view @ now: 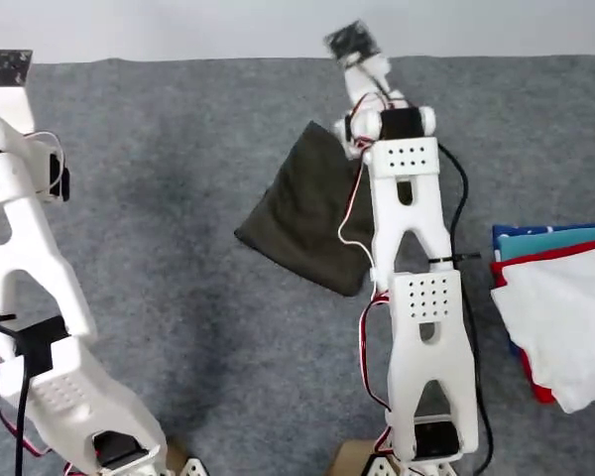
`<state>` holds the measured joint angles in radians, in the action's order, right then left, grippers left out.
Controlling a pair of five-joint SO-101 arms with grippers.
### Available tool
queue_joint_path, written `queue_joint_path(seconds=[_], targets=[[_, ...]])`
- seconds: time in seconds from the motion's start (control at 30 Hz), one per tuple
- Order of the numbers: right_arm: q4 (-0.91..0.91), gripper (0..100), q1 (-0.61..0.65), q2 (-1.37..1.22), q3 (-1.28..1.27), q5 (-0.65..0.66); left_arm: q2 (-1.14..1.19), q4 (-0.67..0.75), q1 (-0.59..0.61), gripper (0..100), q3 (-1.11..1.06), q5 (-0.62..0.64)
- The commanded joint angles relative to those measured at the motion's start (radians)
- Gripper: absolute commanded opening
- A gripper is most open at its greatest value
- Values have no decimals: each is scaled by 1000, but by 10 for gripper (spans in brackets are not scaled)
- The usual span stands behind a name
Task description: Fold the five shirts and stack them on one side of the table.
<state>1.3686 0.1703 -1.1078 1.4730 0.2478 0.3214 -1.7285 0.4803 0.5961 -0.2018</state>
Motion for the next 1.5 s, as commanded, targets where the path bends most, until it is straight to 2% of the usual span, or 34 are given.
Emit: queue_joint_path(seconds=[0.0,0.1,0.27,0.37,0.5,0.63,0.83,1.17,1.3,1.47], targets=[[87,289,-13,19,186,-140,-77,-28,-2,87,2,8],[153,289,-7,27,209,-262,-77,-28,-2,87,-10,9],[202,291,1,22,209,-546,-77,-28,-3,87,-74,9],[283,292,7,39,209,-586,-77,-28,-3,87,-84,11],[380,292,8,87,209,-738,-107,-28,-3,87,-85,11],[427,290,8,154,207,-810,-170,-26,-20,87,-127,11],[432,290,41,297,127,-827,-253,-25,-48,87,-217,11],[389,294,62,694,-657,-999,-307,-25,-44,87,-262,9],[349,373,62,670,-801,-1031,-307,-25,-48,87,-298,9],[280,490,62,547,-833,-1031,-307,-25,-48,87,-332,9]])
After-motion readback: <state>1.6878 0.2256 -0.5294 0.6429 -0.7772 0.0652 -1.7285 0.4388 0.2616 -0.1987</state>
